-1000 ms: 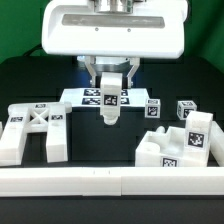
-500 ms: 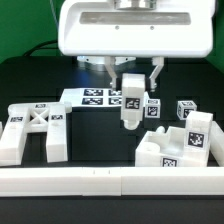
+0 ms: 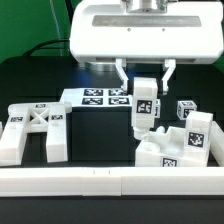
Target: Assemble chair
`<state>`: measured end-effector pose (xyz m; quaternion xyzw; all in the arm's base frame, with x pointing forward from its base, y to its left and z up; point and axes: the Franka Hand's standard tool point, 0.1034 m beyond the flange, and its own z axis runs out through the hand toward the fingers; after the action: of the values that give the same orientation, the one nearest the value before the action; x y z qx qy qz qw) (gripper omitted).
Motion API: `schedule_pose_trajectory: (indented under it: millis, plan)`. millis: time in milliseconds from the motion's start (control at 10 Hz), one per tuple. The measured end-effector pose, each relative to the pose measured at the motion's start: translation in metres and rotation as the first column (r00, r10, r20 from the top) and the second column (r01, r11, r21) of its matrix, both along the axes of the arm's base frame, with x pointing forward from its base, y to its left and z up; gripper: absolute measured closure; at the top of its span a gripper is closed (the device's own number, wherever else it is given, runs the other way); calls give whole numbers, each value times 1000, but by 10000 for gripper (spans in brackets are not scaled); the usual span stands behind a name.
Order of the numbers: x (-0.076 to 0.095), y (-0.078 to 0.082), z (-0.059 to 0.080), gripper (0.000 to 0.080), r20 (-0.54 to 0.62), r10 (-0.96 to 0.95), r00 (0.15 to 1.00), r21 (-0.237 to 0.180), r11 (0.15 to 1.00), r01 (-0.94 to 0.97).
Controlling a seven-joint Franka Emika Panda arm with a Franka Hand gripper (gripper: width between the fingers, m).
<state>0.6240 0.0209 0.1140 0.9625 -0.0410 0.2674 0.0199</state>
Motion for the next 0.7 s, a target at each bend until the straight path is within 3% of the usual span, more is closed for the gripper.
schedule_pose_trajectory:
  millis: [500, 700]
  plan:
    - [2, 5, -4, 509, 3, 12, 1000, -5, 1000, -12]
    - [4, 13, -12, 509, -3, 26, 1000, -9, 1000, -26]
